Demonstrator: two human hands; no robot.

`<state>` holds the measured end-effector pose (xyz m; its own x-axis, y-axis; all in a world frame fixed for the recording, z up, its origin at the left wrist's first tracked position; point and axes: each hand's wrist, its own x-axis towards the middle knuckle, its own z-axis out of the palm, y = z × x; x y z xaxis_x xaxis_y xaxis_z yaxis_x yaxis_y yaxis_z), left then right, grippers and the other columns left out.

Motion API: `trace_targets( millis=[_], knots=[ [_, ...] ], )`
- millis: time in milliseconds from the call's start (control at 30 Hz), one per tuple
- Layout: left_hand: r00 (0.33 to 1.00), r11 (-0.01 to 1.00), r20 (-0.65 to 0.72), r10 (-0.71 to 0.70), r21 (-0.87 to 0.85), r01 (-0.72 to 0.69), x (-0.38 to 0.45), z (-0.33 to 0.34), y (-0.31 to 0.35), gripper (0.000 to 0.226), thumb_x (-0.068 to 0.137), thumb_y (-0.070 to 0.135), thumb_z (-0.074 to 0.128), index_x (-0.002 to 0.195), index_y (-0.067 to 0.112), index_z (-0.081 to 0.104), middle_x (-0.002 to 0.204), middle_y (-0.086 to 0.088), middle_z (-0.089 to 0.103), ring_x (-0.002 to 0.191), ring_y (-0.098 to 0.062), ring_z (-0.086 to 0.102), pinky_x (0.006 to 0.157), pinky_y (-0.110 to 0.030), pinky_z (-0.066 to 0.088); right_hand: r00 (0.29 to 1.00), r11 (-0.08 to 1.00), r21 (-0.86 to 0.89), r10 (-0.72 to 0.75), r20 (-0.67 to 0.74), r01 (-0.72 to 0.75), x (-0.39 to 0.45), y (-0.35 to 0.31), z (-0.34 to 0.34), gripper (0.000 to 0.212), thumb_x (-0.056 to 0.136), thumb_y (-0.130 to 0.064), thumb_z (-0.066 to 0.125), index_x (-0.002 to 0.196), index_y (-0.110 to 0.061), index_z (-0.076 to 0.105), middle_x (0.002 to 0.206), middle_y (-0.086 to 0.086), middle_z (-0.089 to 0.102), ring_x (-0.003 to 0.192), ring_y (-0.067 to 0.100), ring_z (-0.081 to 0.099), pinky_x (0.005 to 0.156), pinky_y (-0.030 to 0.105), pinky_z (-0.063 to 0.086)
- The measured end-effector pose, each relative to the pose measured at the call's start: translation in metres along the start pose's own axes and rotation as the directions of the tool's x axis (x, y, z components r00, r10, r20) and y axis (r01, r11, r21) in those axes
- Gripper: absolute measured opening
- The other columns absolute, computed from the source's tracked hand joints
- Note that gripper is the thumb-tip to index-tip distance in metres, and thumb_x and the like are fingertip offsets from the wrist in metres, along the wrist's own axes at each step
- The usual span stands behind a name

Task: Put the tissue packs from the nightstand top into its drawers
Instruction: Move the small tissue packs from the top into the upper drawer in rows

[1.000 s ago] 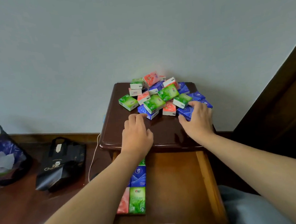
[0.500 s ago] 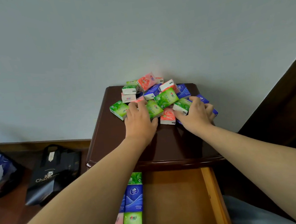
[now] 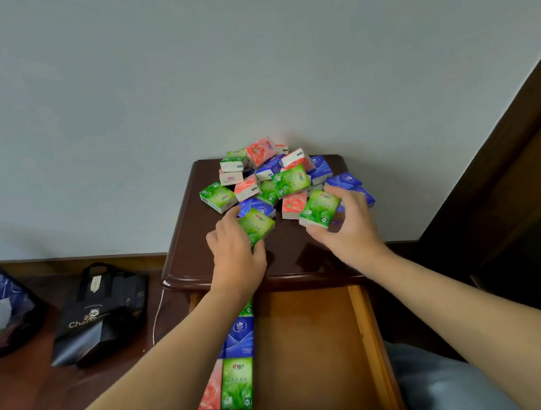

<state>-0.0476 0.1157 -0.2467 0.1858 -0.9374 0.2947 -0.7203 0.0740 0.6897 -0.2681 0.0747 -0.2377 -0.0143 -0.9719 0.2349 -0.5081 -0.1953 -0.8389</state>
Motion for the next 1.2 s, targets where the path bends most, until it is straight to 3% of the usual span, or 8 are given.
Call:
trace_targets(
  millis=[133, 200, 300, 433, 600, 867, 1033, 1200],
  knots=[
    [0.987, 0.970, -0.015, -0.162, -0.184, 0.157, -0.049, -0.017, -0.010, 0.072, 0.086, 0.004, 0.074, 0.146, 0.015, 0.037, 0.133, -0.001, 0.038, 0.105, -0.005, 0.045, 0.082, -0.007, 0.038, 0.984, 0.961, 0.224, 0.143, 0.106, -0.163, -0.053, -0.014, 0.010, 0.059, 0.069, -0.035, 0.089, 0.117, -0.058, 0.064, 0.128, -0.027, 0.038, 0.110, -0.016, 0.053, 0.082, 0.006, 0.051],
    [0.933, 0.904, 0.005, -0.361, -0.246, 0.351, -0.073, -0.024, -0.018, 0.075, 0.082, 0.008, 0.078, 0.145, 0.018, 0.038, 0.134, 0.000, 0.035, 0.093, -0.005, 0.049, 0.082, -0.017, 0.041, 0.970, 0.914, 0.328, 0.208, 0.125, -0.238, -0.083, -0.015, 0.022, 0.051, 0.064, -0.047, 0.091, 0.109, -0.053, 0.069, 0.131, -0.024, 0.045, 0.110, -0.010, 0.061, 0.087, 0.014, 0.056],
    [0.828, 0.768, 0.066, -0.557, -0.337, 0.544, -0.104, -0.030, -0.034, 0.075, 0.079, 0.011, 0.080, 0.144, 0.019, 0.045, 0.138, -0.004, 0.035, 0.084, 0.003, 0.054, 0.085, -0.029, 0.046, 0.934, 0.808, 0.469, 0.308, 0.182, -0.357, -0.124, -0.006, 0.045, 0.047, 0.074, -0.024, 0.093, 0.109, -0.044, 0.068, 0.124, -0.005, 0.066, 0.110, 0.015, 0.071, 0.093, 0.041, 0.063],
    [0.748, 0.643, 0.199, -0.633, -0.404, 0.651, -0.140, -0.032, -0.057, 0.071, 0.077, 0.015, 0.081, 0.140, 0.024, 0.052, 0.139, -0.006, 0.042, 0.092, -0.017, 0.068, 0.083, -0.038, 0.061, 0.869, 0.781, 0.381, 0.425, 0.255, -0.494, -0.159, 0.008, 0.066, 0.061, 0.076, -0.008, 0.092, 0.120, -0.037, 0.062, 0.115, -0.003, 0.073, 0.100, 0.008, 0.074, 0.081, 0.030, 0.064],
    [0.788, 0.644, 0.173, -0.592, -0.486, 0.590, -0.160, -0.029, -0.067, 0.061, 0.074, 0.005, 0.085, 0.117, 0.030, 0.050, 0.125, -0.005, 0.057, 0.088, -0.011, 0.071, 0.071, -0.030, 0.062, 0.785, 0.743, 0.255, 0.568, 0.248, -0.619, -0.171, 0.019, 0.084, 0.024, 0.090, -0.032, 0.083, 0.110, -0.030, 0.070, 0.108, -0.006, 0.074, 0.091, 0.011, 0.075, 0.065, 0.031, 0.064],
    [0.851, 0.576, 0.240, -0.467, -0.648, 0.498, -0.172, -0.028, -0.072, 0.083, 0.081, 0.005, 0.086, 0.143, 0.039, 0.041, 0.128, -0.001, 0.067, 0.110, -0.017, 0.072, 0.092, -0.045, 0.061, 0.726, 0.712, 0.144, 0.678, 0.113, -0.687, -0.143, 0.040, 0.118, 0.035, 0.095, -0.018, 0.077, 0.127, -0.017, 0.062, 0.113, 0.005, 0.070, 0.089, 0.020, 0.073, 0.065, 0.034, 0.064],
    [0.843, 0.554, 0.267, -0.466, -0.655, 0.514, -0.173, -0.027, -0.074, 0.060, 0.083, 0.012, 0.086, 0.123, 0.041, 0.052, 0.116, -0.006, 0.072, 0.094, -0.026, 0.075, 0.068, -0.048, 0.065, 0.716, 0.707, 0.148, 0.698, 0.010, -0.692, -0.134, 0.044, 0.141, 0.039, 0.091, -0.025, 0.082, 0.124, -0.013, 0.065, 0.108, 0.007, 0.071, 0.089, 0.025, 0.074, 0.072, 0.043, 0.066],
    [0.821, 0.522, 0.283, -0.495, -0.659, 0.542, -0.171, -0.025, -0.074, 0.041, 0.095, 0.015, 0.075, 0.118, 0.043, 0.056, 0.111, -0.003, 0.074, 0.089, -0.019, 0.077, 0.070, -0.053, 0.065, 0.743, 0.745, 0.031, 0.667, -0.058, -0.666, -0.131, 0.046, 0.152, 0.042, 0.088, -0.032, 0.083, 0.122, -0.014, 0.068, 0.111, 0.008, 0.073, 0.104, 0.031, 0.072, 0.090, 0.052, 0.061]
  ],
)
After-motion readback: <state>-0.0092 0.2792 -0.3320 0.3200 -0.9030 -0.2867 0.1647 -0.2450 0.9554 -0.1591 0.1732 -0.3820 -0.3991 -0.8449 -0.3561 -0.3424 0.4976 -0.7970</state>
